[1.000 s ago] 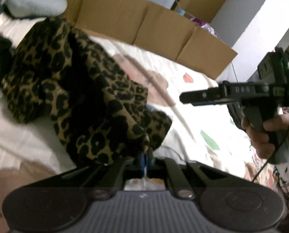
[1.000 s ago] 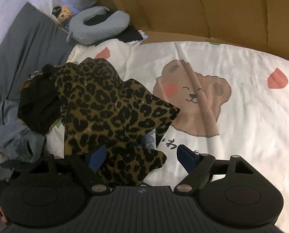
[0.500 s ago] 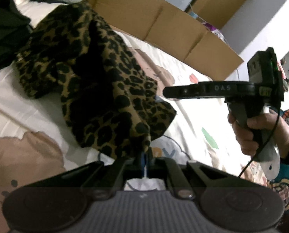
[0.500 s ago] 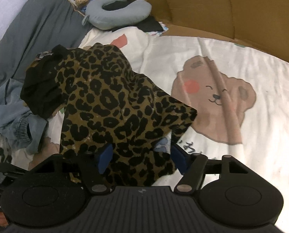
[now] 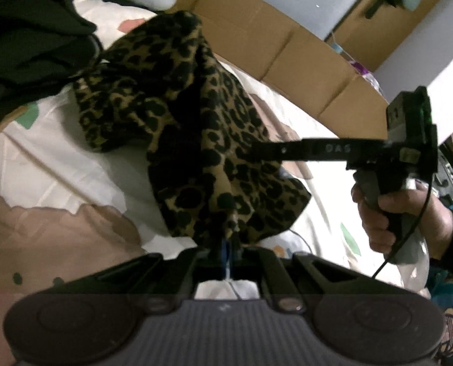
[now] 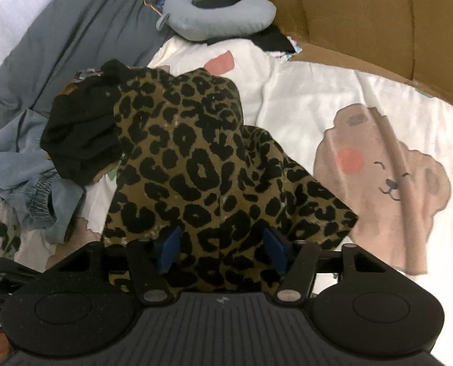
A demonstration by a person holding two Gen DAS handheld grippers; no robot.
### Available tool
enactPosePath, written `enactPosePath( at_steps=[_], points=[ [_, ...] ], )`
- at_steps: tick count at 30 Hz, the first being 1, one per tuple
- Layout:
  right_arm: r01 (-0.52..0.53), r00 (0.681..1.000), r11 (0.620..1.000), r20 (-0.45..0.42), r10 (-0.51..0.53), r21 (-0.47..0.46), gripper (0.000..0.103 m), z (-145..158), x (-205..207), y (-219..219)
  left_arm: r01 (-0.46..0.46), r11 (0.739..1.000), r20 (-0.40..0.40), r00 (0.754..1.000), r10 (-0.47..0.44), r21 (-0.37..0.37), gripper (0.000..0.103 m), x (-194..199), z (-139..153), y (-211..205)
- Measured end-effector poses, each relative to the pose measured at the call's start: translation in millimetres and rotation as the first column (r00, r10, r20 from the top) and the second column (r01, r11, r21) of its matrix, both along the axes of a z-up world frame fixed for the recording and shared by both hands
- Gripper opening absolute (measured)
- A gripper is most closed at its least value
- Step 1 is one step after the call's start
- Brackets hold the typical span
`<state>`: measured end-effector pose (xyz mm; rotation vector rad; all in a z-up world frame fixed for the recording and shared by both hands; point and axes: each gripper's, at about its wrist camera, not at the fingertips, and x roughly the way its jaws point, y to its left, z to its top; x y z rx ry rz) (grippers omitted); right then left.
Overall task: Fold clothes
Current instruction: 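Grasp the leopard garment with the right tool while the left tool holds it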
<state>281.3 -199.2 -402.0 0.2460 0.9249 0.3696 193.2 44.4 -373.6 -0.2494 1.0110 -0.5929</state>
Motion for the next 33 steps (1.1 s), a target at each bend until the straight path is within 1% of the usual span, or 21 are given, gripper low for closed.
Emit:
enactPosePath(
  at_steps=[4, 6, 7, 9, 11, 13, 16, 18, 19, 21, 24, 28, 31, 33],
  points=[
    [-0.016, 1.000, 1.000, -0.011, 0.016, -0.004, 0.048, -7.1, 6.4, 8.0, -0.012, 1.000, 0.000, 1.000, 0.012, 0.003, 0.001, 1.8, -2.7, 2.4],
    [-0.021, 1.000, 1.000, -0.005, 0.021, -0.009, 0.040, -7.8, 7.3, 10.5, -0.012, 1.000, 0.003, 1.000, 0.012, 0.006, 0.001, 1.9, -3.1, 2.5],
    [-0.020, 1.000, 1.000, -0.004, 0.020, -0.008, 0.035, -8.0, 7.4, 10.3, -0.010, 1.000, 0.003, 1.000, 0.010, 0.008, 0.001, 2.0, -3.7, 2.8],
    [-0.017, 1.000, 1.000, -0.002, 0.017, -0.006, 0.014, -8.2, 7.1, 9.0, -0.002, 1.000, 0.003, 1.000, 0.002, 0.015, 0.002, 2.4, -5.3, 1.6],
    [-0.019, 1.000, 1.000, 0.007, 0.019, 0.000, 0.006, -5.6, 4.4, 4.7, 0.005, 1.000, -0.009, 1.000, -0.005, 0.019, 0.002, 3.6, -5.0, 3.4],
    [-0.022, 1.000, 1.000, 0.016, 0.021, 0.007, 0.003, -2.9, 1.6, 0.3, 0.008, 1.000, -0.014, 1.000, -0.007, 0.028, 0.003, 5.2, -4.3, 3.7],
    [-0.009, 1.000, 1.000, 0.025, 0.009, 0.006, 0.001, 3.0, -2.8, -6.5, 0.005, 0.999, -0.005, 1.000, -0.004, 0.048, 0.010, 9.1, -0.7, 3.8],
    [0.008, 0.999, 1.000, 0.032, -0.008, 0.000, 0.000, 7.9, -6.0, -10.2, -0.007, 0.998, 0.008, 1.000, 0.007, 0.055, 0.023, 12.8, 3.8, 4.5],
    [0.015, 0.999, 1.000, 0.035, -0.015, -0.001, 0.000, 10.2, -8.2, -12.3, -0.014, 0.998, 0.018, 1.000, 0.013, 0.055, 0.027, 15.2, 7.2, 5.3],
    [0.029, 0.999, 1.000, 0.034, -0.029, -0.011, 0.000, 14.1, -12.5, -16.8, -0.021, 0.998, 0.043, 0.999, 0.019, 0.056, 0.039, 19.5, 13.5, 6.0],
    [0.061, 0.998, 0.997, 0.015, -0.061, -0.051, 0.000, 18.2, -17.3, -23.7, -0.031, 0.997, 0.082, 0.996, 0.026, 0.065, 0.048, 27.8, 22.1, 5.4],
    [0.097, 0.995, 0.992, -0.003, -0.098, -0.085, 0.000, 22.4, -23.5, -33.9, -0.050, 0.996, 0.128, 0.991, 0.040, 0.072, 0.052, 43.3, 30.4, 2.7],
    [0.107, 0.994, 0.990, -0.002, -0.108, -0.091, 0.000, 25.8, -29.8, -40.0, -0.060, 0.995, 0.175, 0.984, 0.044, 0.083, 0.055, 56.9, 38.5, -2.6],
    [0.112, 0.994, 0.989, -0.003, -0.113, -0.095, 0.000, 27.2, -33.4, -43.1, -0.075, 0.993, 0.212, 0.976, 0.055, 0.088, 0.062, 65.7, 43.8, -3.7]
  ],
)
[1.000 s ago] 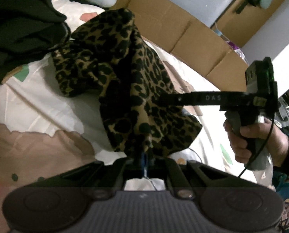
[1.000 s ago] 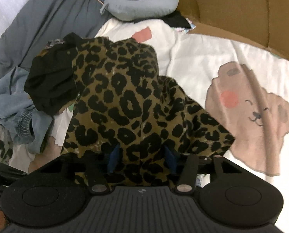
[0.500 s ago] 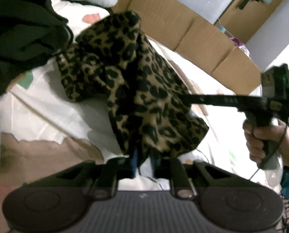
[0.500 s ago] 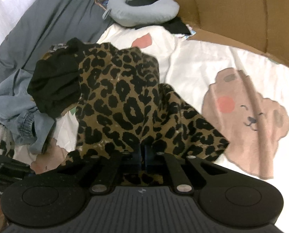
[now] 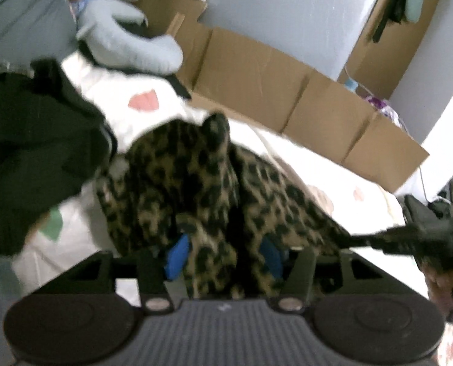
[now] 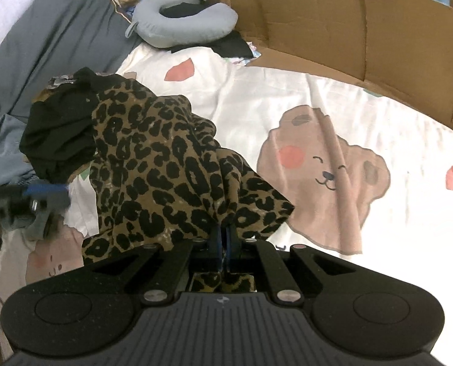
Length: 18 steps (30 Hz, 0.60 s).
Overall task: Fold clothes
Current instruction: 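Grasp the leopard garment with the right tool while the left tool holds it, then carry the leopard garment with both tools and lay it on the duvet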
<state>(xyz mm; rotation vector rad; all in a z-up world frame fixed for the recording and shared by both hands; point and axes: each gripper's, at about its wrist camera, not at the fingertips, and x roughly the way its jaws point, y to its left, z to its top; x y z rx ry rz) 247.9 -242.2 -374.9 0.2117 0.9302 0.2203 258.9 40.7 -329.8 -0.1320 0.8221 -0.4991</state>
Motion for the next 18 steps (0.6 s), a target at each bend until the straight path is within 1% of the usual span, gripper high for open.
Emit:
enactPosePath(
  at_steps=[3, 4, 5, 6, 9, 11, 13, 14, 16, 17, 18],
  points=[
    [0.011, 1.000, 1.000, -0.004, -0.011, -0.001, 0.000, 1.7, -4.6, -3.9, -0.026, 1.000, 0.046, 0.999, 0.026, 0.012, 0.067, 14.7, 5.1, -0.4],
    [0.013, 1.000, 1.000, -0.004, -0.013, 0.001, 0.000, 2.1, -6.3, -5.3, -0.037, 0.999, 0.058, 0.998, 0.036, 0.014, 0.071, 19.8, 6.0, -0.3],
    [0.013, 1.000, 1.000, -0.004, -0.013, 0.003, 0.000, 2.5, -8.3, -6.8, -0.047, 0.999, 0.067, 0.997, 0.046, 0.012, 0.078, 24.6, 5.7, -0.8],
    [0.013, 1.000, 1.000, -0.004, -0.013, 0.008, 0.000, 2.8, -10.4, -8.7, -0.051, 0.999, 0.076, 0.996, 0.050, 0.009, 0.081, 29.3, 5.1, -1.4],
    [0.021, 1.000, 1.000, -0.008, -0.021, 0.018, 0.000, 3.7, -17.0, -14.4, -0.057, 0.998, 0.084, 0.995, 0.057, -0.002, 0.081, 39.8, 3.6, -4.8],
    [0.031, 0.999, 0.999, -0.010, -0.031, 0.020, 0.000, 3.8, -21.4, -17.5, -0.044, 0.999, 0.082, 0.996, 0.046, -0.018, 0.081, 44.4, 1.8, -9.8],
    [0.041, 0.999, 0.999, -0.014, -0.041, 0.021, 0.000, 3.7, -24.5, -20.9, -0.027, 1.000, 0.087, 0.996, 0.028, -0.010, 0.081, 48.5, 0.0, -16.1],
    [0.045, 0.999, 0.999, -0.015, -0.045, 0.020, 0.000, 3.6, -26.0, -22.0, -0.025, 1.000, 0.086, 0.996, 0.025, 0.001, 0.080, 49.9, -1.4, -19.4],
    [0.053, 0.998, 0.998, -0.018, -0.053, 0.020, 0.000, 3.2, -27.9, -24.9, -0.029, 1.000, 0.073, 0.997, 0.028, 0.006, 0.074, 52.3, -5.0, -23.4],
    [0.057, 0.998, 0.998, -0.020, -0.057, 0.020, 0.000, 3.0, -28.8, -26.3, -0.042, 0.999, 0.054, 0.998, 0.043, -0.008, 0.068, 54.9, -7.8, -22.9],
    [0.063, 0.998, 0.998, -0.019, -0.062, 0.019, 0.000, 2.8, -30.0, -27.9, -0.057, 0.998, 0.035, 0.998, 0.058, -0.022, 0.056, 57.6, -10.7, -22.3]
  ],
)
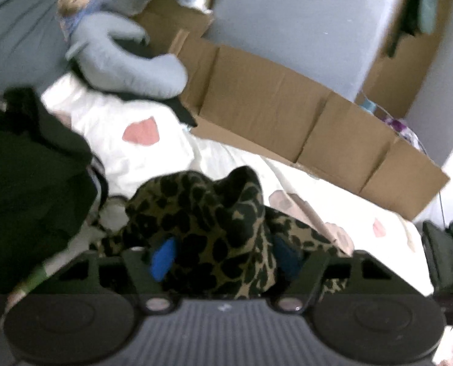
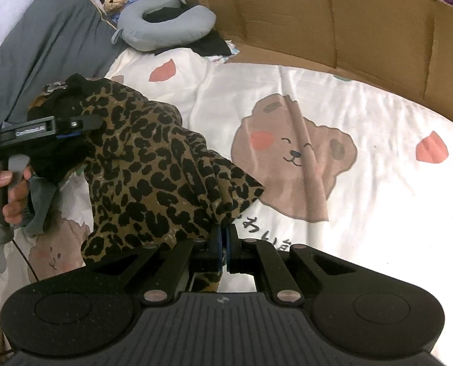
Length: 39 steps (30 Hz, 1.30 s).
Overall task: Fold clothes
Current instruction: 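Carry the leopard garment with both tools and lay it on the duvet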
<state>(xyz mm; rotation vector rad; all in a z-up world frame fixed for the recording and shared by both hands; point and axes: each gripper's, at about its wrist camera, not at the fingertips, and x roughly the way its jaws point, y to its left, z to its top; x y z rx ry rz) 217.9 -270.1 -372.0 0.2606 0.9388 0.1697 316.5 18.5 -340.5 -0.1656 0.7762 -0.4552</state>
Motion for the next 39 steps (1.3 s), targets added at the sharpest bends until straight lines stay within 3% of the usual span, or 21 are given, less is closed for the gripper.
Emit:
enactPosePath(
  at_steps=[1, 3, 4, 12, 23, 32, 39],
  points=[
    [0.005, 1.000, 1.000, 0.000, -0.005, 0.000, 0.000, -0.2, -0.8, -1.7, -0.019, 1.000, -0.015, 1.000, 0.019, -0.022, 0.046, 1.2, -2.3, 1.4],
    [0.014, 1.000, 1.000, 0.000, -0.014, -0.002, 0.000, -0.7, -3.4, -5.7, -0.039, 0.999, -0.030, 0.999, 0.038, -0.029, 0.009, 0.8, -4.5, 1.9],
    [0.018, 1.000, 1.000, -0.001, -0.018, -0.005, 0.000, -1.0, -5.5, -8.1, -0.049, 0.999, -0.027, 0.998, 0.049, -0.017, 0.006, -1.3, -3.9, 1.0],
    [0.088, 0.996, 0.996, 0.001, -0.088, -0.033, 0.000, 1.6, -27.0, -36.5, -0.087, 0.996, 0.012, 0.996, 0.087, -0.024, 0.003, -20.5, 25.7, 12.9],
    [0.176, 0.984, 0.979, 0.025, -0.174, -0.102, 0.000, 33.9, -58.8, -71.6, -0.121, 0.992, 0.073, 0.990, 0.119, 0.021, 0.003, -54.5, 92.0, 42.9],
    [0.231, 0.973, 0.960, 0.043, -0.227, -0.157, 0.000, 72.5, -100.6, -97.5, -0.160, 0.987, 0.051, 0.986, 0.158, 0.019, 0.002, -91.2, 126.0, 69.1],
    [0.295, 0.955, 0.936, 0.039, -0.293, -0.190, 0.000, 93.7, -148.4, -123.8, -0.152, 0.988, 0.003, 0.988, 0.152, 0.019, 0.003, -128.0, 135.3, 78.2]
  ],
)
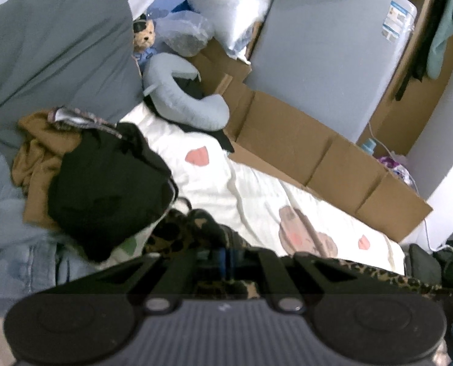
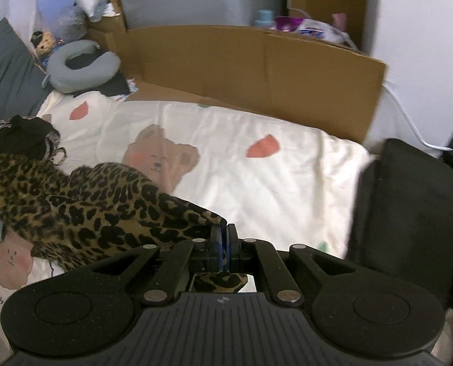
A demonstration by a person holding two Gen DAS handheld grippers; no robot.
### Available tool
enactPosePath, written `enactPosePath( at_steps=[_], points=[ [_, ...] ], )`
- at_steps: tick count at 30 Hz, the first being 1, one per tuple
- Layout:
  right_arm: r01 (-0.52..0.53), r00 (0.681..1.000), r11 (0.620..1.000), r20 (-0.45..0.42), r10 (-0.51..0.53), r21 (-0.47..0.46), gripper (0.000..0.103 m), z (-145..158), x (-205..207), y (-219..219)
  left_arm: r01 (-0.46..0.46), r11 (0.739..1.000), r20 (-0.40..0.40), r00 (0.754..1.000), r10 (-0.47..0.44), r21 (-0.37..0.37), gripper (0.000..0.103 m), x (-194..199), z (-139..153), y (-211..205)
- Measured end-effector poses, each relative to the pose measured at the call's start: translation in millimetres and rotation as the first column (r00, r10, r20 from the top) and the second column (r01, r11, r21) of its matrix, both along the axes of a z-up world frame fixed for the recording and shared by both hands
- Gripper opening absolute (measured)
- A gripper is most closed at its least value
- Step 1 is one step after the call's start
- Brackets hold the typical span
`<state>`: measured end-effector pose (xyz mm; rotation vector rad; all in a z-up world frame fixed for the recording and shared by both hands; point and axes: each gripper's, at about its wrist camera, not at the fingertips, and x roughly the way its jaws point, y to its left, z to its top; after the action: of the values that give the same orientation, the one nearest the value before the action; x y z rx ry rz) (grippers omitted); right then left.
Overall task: Fold clothes
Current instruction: 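Carry the leopard garment with both tools and lay it on the duvet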
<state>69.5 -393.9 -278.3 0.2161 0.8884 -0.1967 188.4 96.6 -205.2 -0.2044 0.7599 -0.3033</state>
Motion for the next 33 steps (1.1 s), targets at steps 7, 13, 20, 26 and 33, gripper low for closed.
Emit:
enactPosePath(
  at_steps=[7, 13, 20, 26, 33],
  points=[
    [0.053, 0.998, 0.999, -0.046, -0.053, 0.003, 0.000, 5.2, -58.1, -13.7, 0.059, 0.998, -0.099, 0.993, -0.058, 0.013, 0.003, -37.1, -7.4, 6.6],
    [0.092, 0.991, 0.995, -0.105, -0.087, 0.038, 0.000, -7.4, -103.7, -12.8, 0.063, 0.998, -0.169, 0.984, -0.059, 0.018, 0.003, -67.7, -19.4, 17.2],
    [0.141, 0.979, 0.986, -0.163, -0.125, 0.090, 0.000, -18.5, -146.4, -5.3, 0.076, 0.997, -0.222, 0.973, -0.068, 0.025, 0.003, -100.2, -22.8, 27.4],
    [0.186, 0.960, 0.969, -0.240, -0.143, 0.165, 0.001, -35.4, -171.6, -3.1, 0.029, 0.998, -0.312, 0.950, -0.008, 0.064, 0.003, -116.2, -42.6, 49.4],
    [0.247, 0.946, 0.951, -0.261, -0.194, 0.187, 0.016, -39.1, -182.4, -17.8, -0.066, 0.986, -0.372, 0.921, 0.119, 0.155, 0.018, -122.7, -51.9, 85.3]
  ],
)
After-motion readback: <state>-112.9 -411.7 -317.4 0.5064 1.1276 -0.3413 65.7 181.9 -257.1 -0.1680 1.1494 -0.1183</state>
